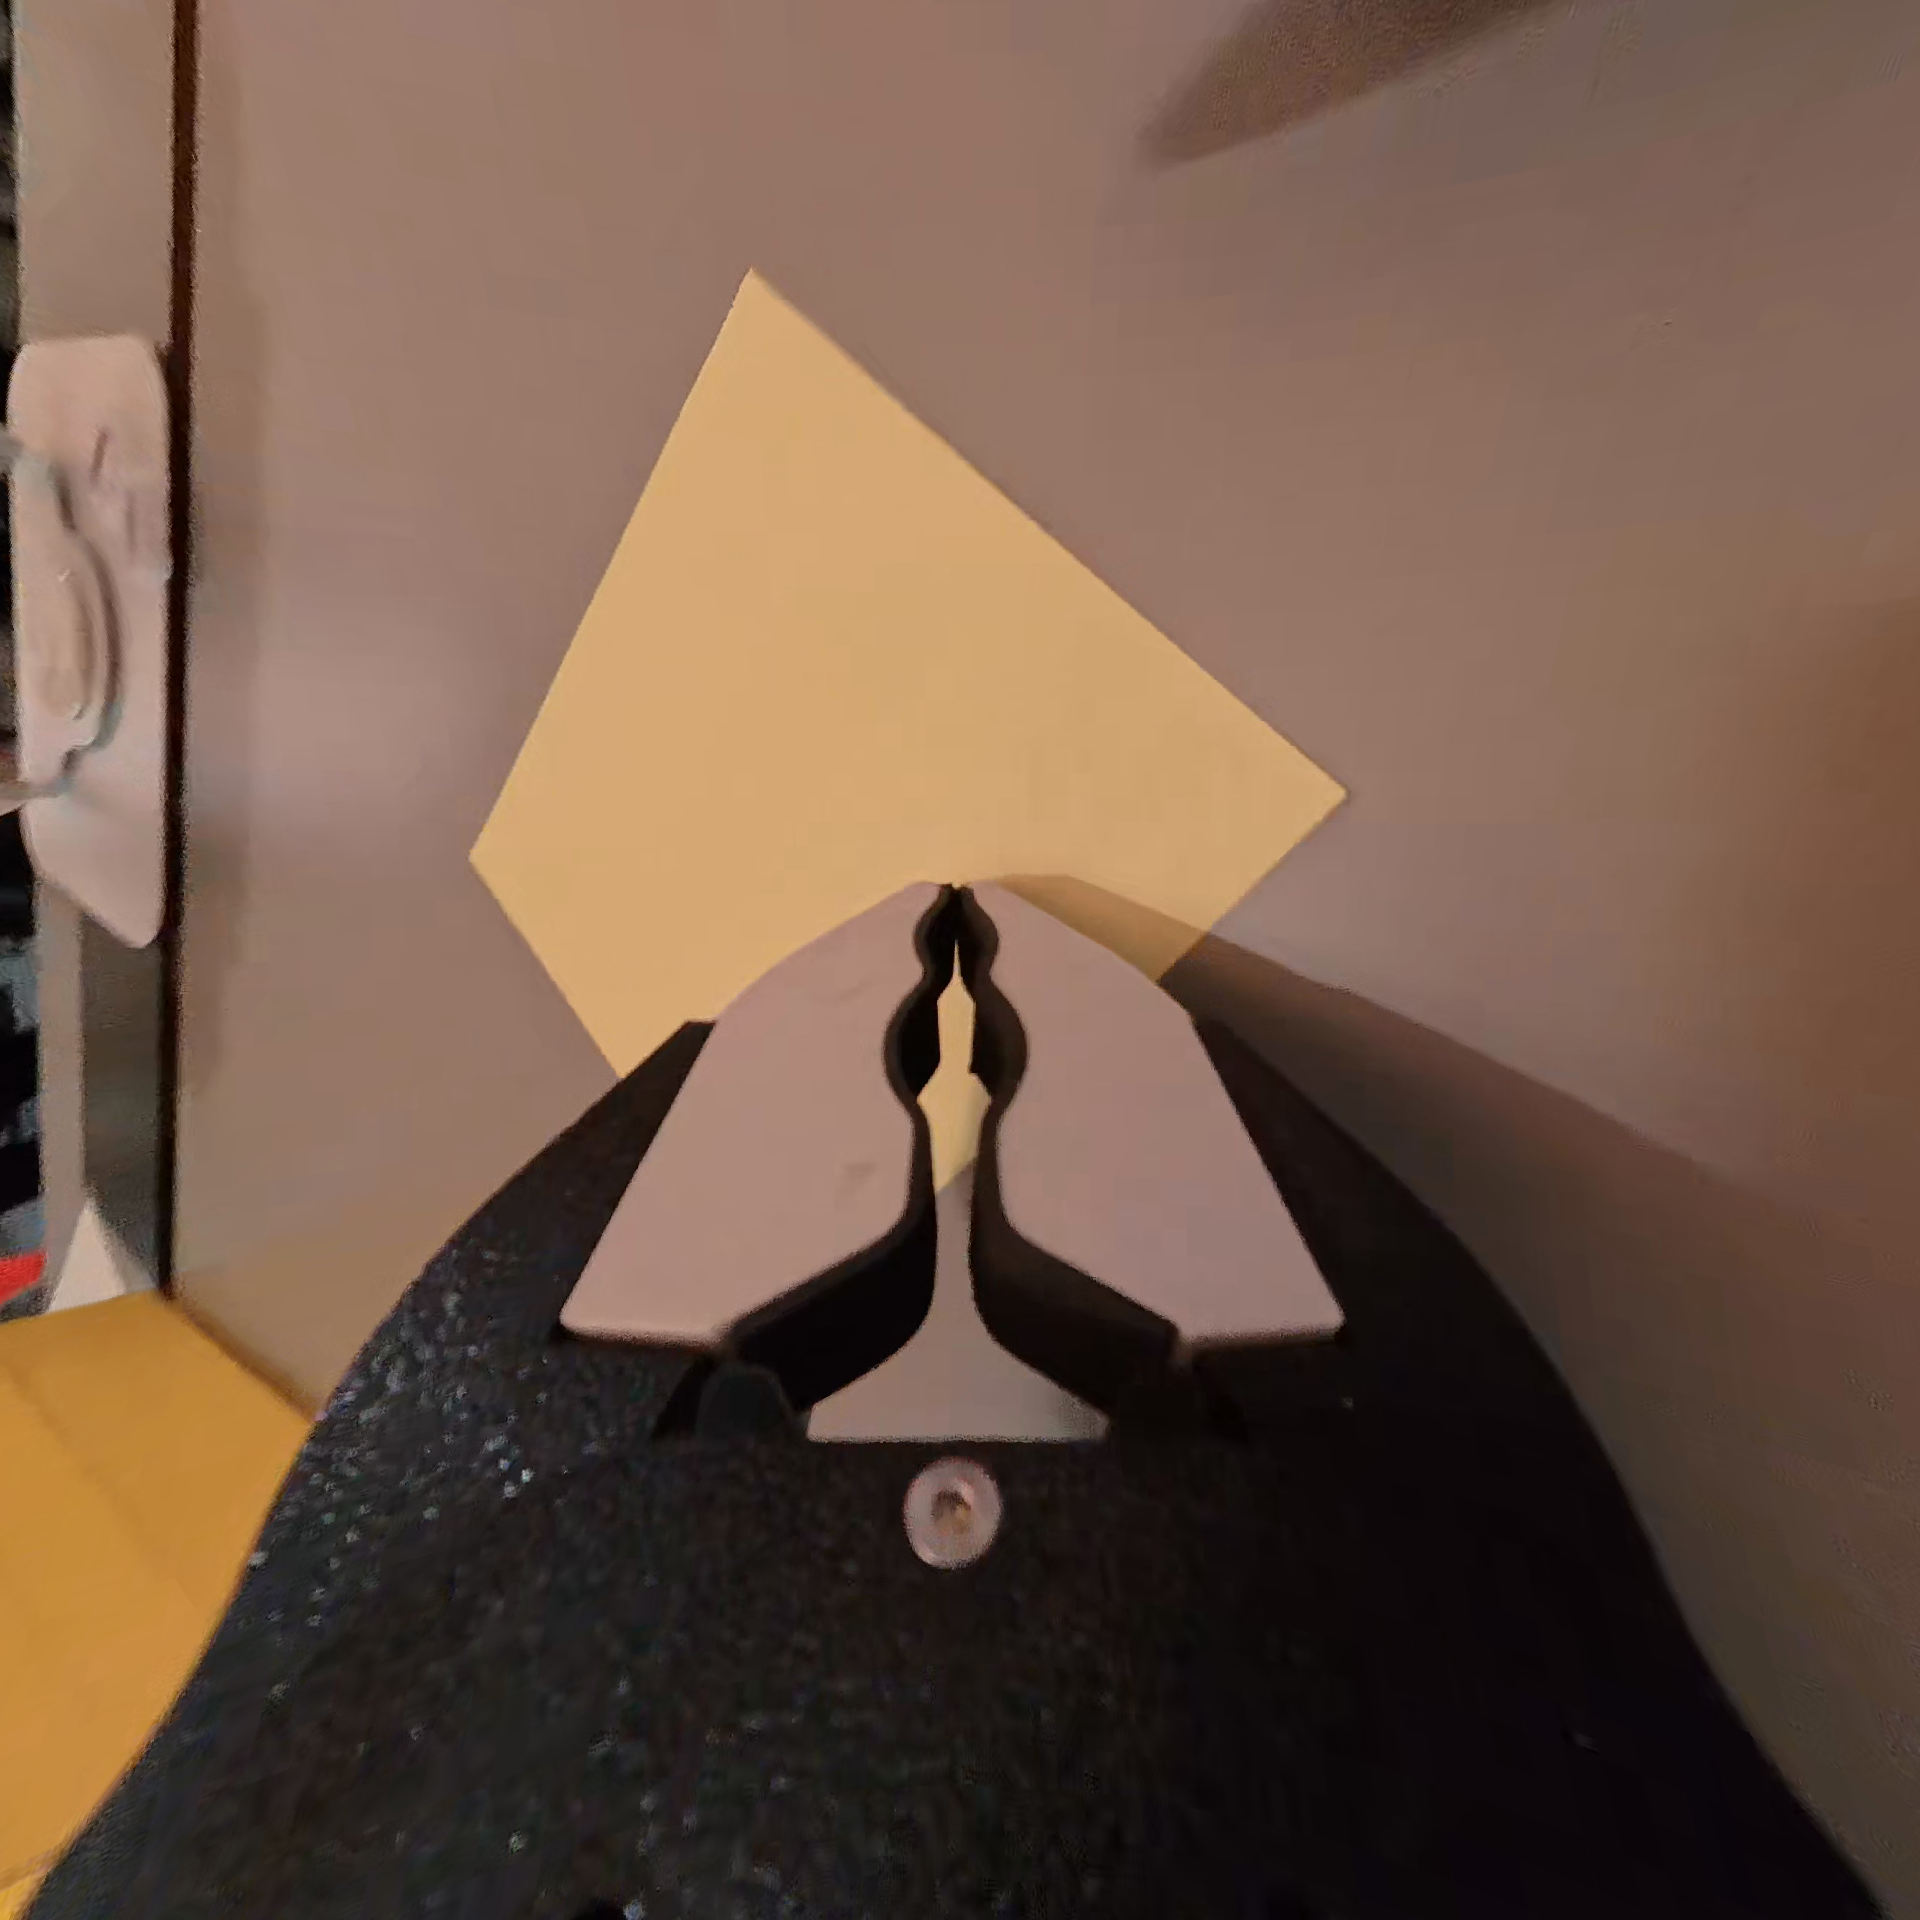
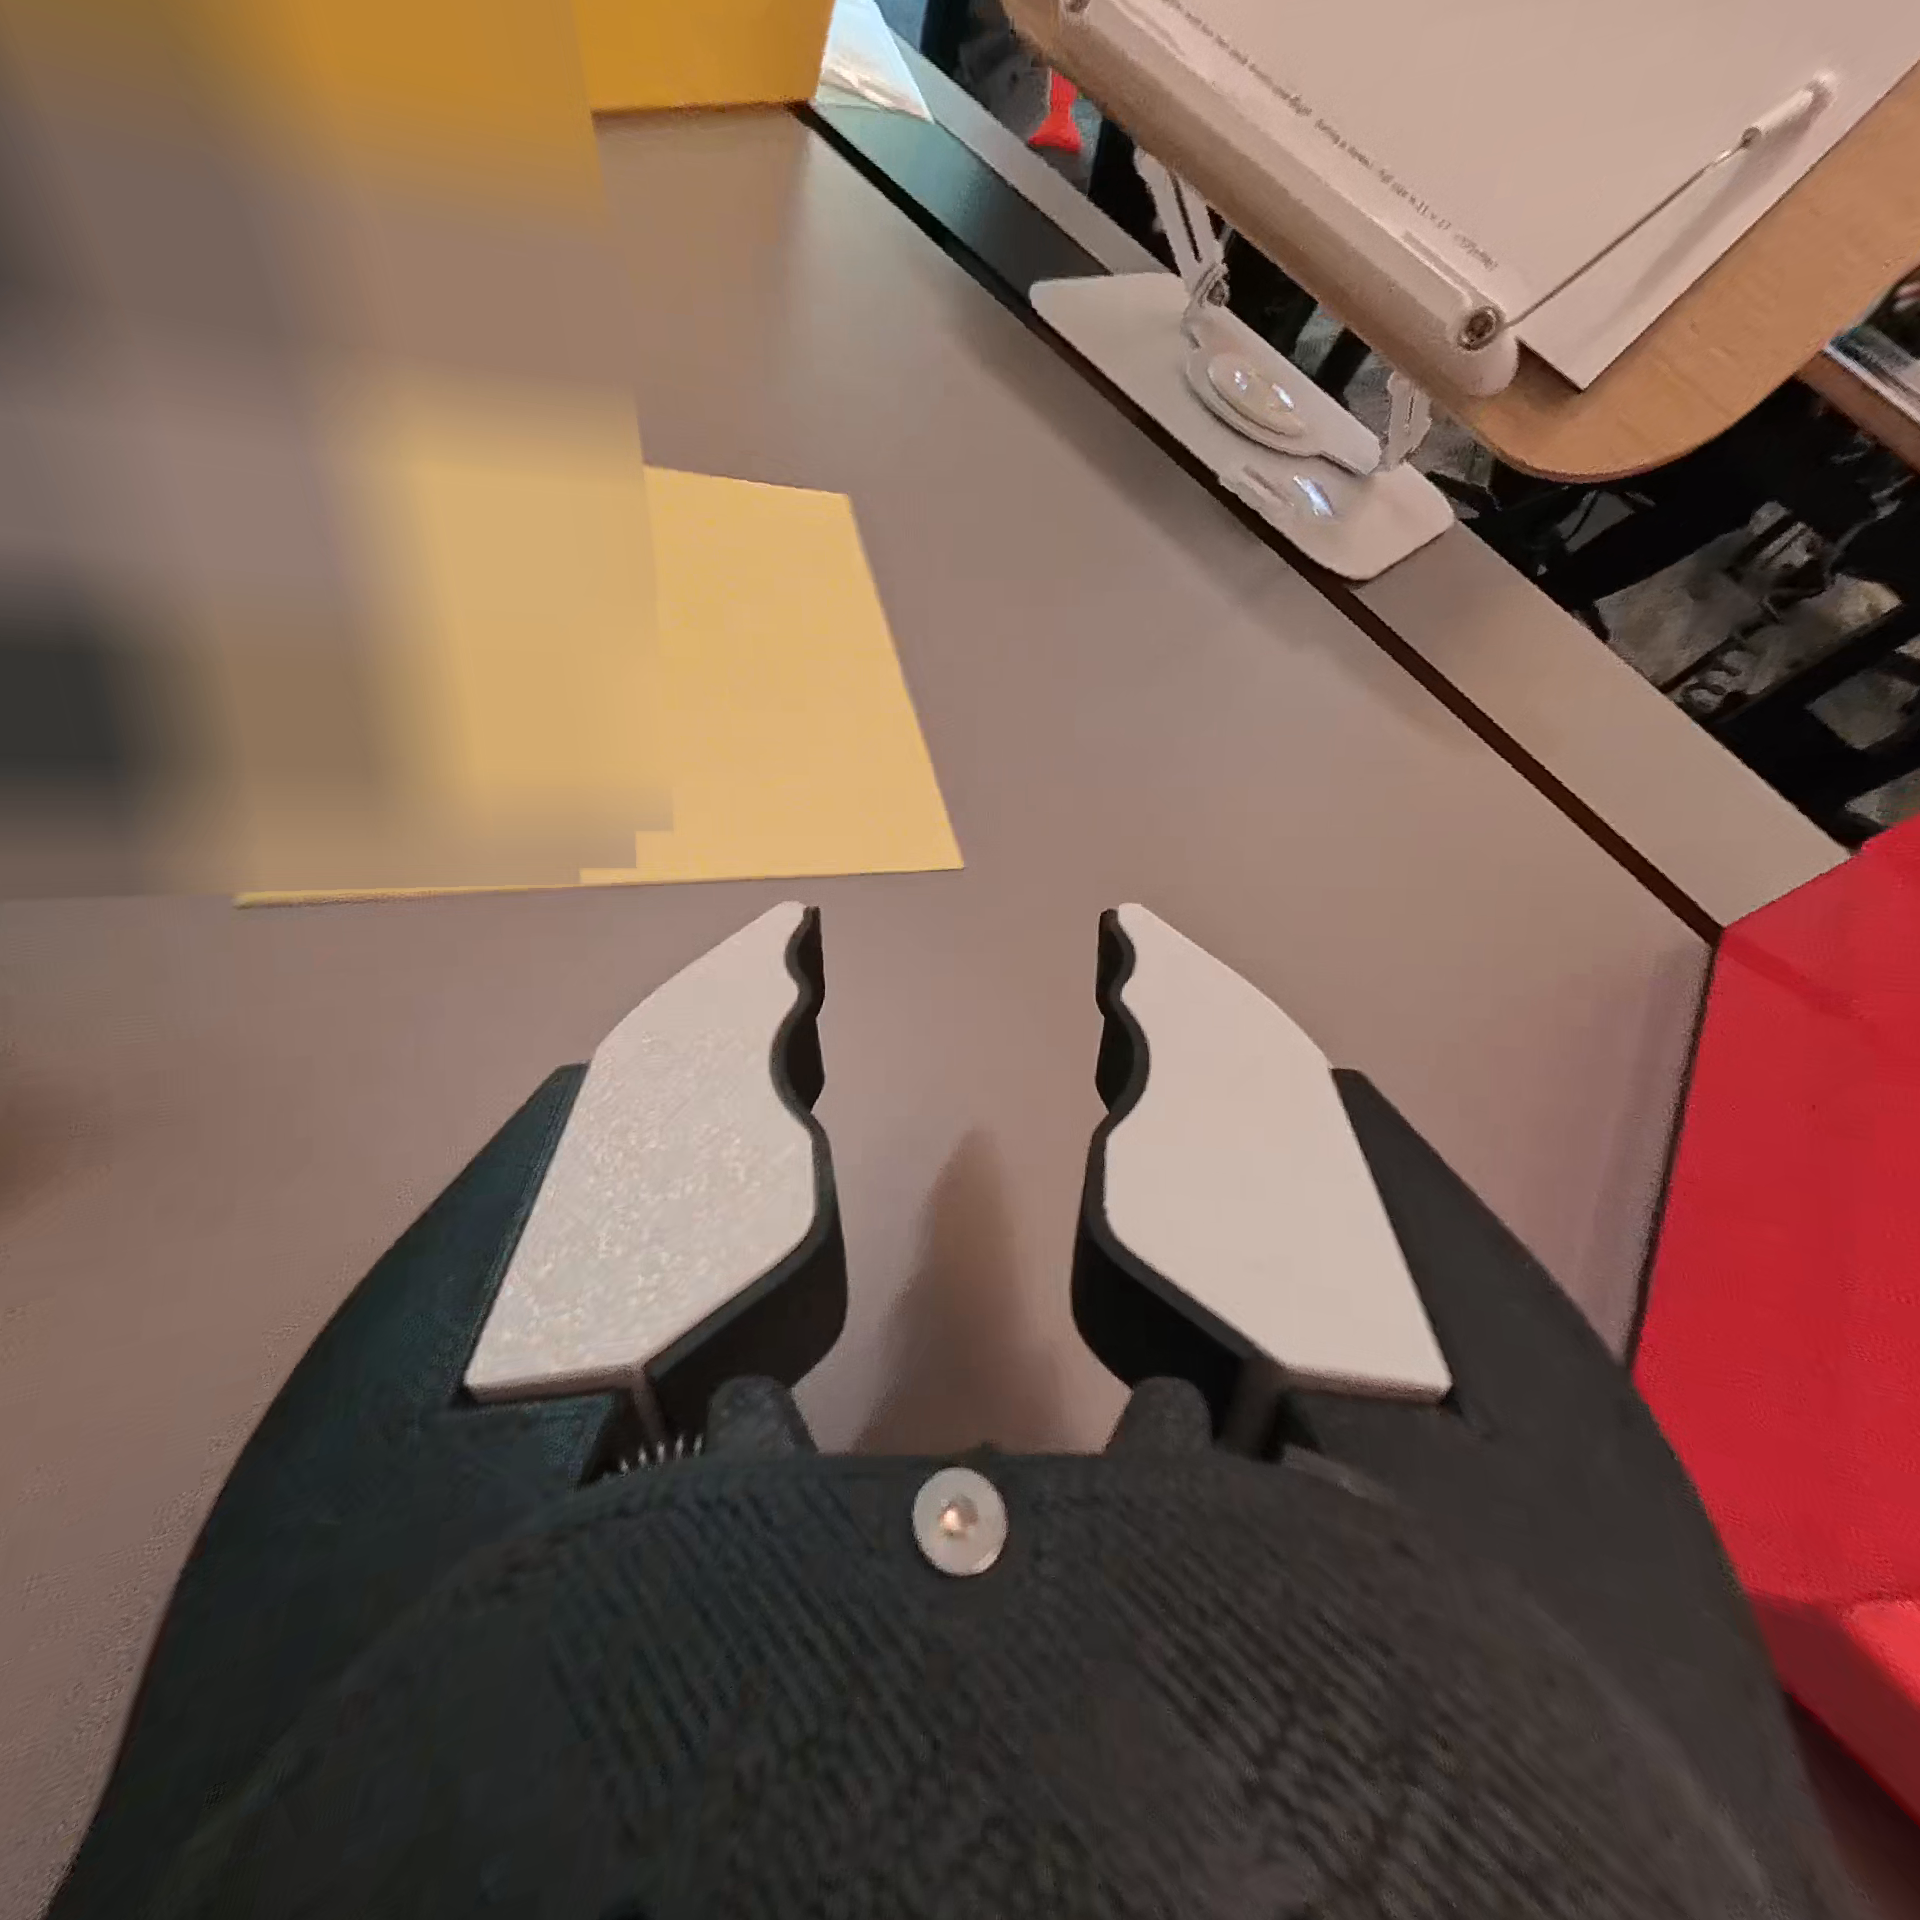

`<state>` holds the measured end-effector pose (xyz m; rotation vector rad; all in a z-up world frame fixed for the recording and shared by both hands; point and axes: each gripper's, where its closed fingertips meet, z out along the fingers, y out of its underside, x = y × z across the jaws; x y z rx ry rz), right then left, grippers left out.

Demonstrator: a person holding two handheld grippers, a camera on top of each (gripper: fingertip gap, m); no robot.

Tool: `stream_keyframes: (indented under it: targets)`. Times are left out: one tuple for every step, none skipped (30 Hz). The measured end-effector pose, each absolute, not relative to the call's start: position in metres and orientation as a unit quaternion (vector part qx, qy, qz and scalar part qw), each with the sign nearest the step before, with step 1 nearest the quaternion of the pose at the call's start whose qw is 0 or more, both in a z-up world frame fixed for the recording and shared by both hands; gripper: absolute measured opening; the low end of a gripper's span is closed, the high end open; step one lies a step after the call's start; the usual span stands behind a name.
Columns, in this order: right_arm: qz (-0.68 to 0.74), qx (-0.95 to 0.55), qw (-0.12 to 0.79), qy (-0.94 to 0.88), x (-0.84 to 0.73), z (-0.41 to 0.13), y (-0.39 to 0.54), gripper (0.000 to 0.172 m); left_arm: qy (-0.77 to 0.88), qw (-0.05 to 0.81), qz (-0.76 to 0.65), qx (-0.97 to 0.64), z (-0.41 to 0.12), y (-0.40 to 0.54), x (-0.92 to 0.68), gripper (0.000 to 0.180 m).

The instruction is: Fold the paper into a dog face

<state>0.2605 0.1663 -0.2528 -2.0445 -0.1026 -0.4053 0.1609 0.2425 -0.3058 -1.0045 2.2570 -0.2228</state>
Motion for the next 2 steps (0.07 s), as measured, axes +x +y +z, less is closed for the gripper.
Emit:
stream_keyframes:
  targets:
    - [-0.179, -0.85, 0.494, -0.046, 0.2601, -0.2545, 0.1667, 0.051, 0.865, 0.318, -0.1, -0.375, -0.3058, 0.2308, 0.1527, 0.0]
    - [-0.189, -0.853, 0.485, -0.048, 0.2591, -0.2558, 0.1672, 0.05, 0.868, 0.311, -0.114, -0.37, -0.3058, 0.2211, 0.1451, 0.0]
